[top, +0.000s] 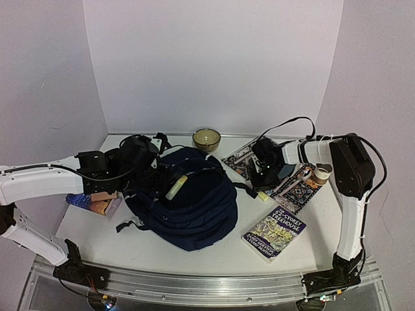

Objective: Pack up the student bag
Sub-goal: Pick up the pen from the center of the board, then place the pen in the upper front pocket of the bag.

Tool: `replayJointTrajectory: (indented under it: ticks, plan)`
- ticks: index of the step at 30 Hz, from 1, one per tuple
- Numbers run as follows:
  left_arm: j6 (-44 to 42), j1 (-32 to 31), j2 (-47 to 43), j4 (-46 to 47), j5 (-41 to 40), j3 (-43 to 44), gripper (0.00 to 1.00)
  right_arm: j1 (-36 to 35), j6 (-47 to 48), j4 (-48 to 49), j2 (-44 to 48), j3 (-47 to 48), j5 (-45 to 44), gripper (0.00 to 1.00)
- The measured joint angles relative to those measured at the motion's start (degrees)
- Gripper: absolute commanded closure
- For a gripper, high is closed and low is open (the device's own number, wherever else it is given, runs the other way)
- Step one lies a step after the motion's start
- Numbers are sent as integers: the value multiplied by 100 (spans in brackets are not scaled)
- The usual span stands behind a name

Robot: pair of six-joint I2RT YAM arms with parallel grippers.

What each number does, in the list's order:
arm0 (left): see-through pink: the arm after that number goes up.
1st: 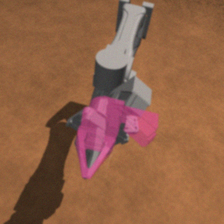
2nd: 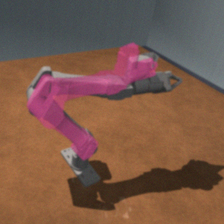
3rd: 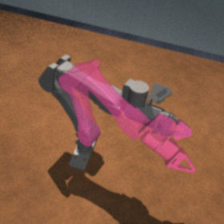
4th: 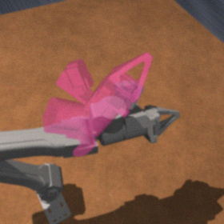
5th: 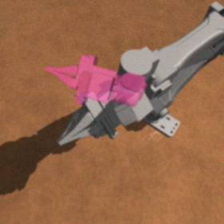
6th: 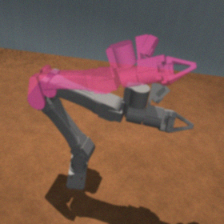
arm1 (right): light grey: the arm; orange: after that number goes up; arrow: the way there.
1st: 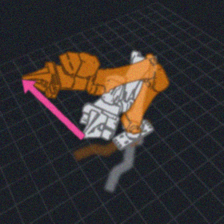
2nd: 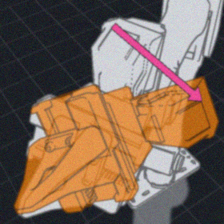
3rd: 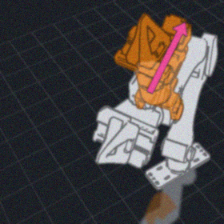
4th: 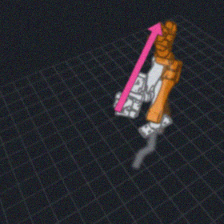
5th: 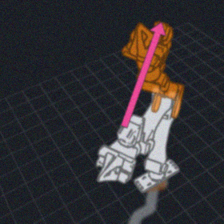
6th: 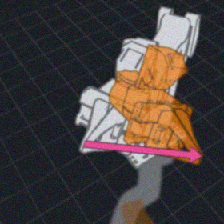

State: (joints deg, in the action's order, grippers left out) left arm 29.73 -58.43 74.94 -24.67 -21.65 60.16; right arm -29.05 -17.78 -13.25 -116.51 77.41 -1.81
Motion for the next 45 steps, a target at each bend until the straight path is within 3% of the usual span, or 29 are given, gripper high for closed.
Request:
replayJointTrajectory:
  ticks: [6, 10, 15, 25, 31, 39, 45]
  plan:
    - [-73, 0, 0, -5, -2, 0, 100, -121, 26, 9, -145, 54, -112, 65]
    - [-109, 0, 0, -85, -40, 0, 100, -201, 22, 2, -148, 54, -209, 78]
    - [-136, 0, -14, -171, -111, 0, 100, -248, 19, 39, -88, -31, -253, 87]
    - [-188, 17, -65, -294, -149, 0, 100, -312, 43, -403, 704, -553, -457, 88]
    - [-266, 52, -129, -303, -145, 0, 100, -484, 117, -610, 1423, -599, -749, 97]
    - [-328, 61, -130, -304, -40, 2, 100, -1974, 851, -680, 1766, -442, -1666, 100]
    - [-450, 81, -131, -396, 112, 92, 100, -3120, 2004, -330, 1900, -431, -2326, 100]
